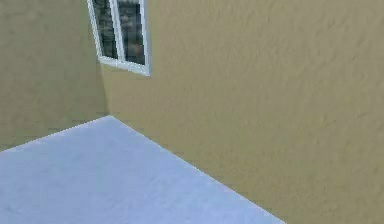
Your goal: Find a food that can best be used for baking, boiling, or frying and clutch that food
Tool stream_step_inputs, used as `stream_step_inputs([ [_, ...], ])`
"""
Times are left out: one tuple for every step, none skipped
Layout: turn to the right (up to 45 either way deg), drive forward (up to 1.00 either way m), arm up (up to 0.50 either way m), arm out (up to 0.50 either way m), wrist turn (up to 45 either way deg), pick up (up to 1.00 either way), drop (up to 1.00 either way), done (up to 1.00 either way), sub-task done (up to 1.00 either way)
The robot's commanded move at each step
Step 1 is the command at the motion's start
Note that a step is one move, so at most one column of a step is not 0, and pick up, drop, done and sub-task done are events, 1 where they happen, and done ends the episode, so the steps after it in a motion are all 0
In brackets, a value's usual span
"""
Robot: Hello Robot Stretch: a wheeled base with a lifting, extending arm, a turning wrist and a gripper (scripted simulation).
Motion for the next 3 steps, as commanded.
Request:
stream_step_inputs([
  [-45.0,0.0,0.0,0.0,0.0,0.0,0.0,0.0,0.0],
  [0.0,0.2,0.0,0.0,0.0,0.0,0.0,0.0,0.0],
  [-45.0,0.0,0.0,0.0,0.0,0.0,0.0,0.0,0.0],
])
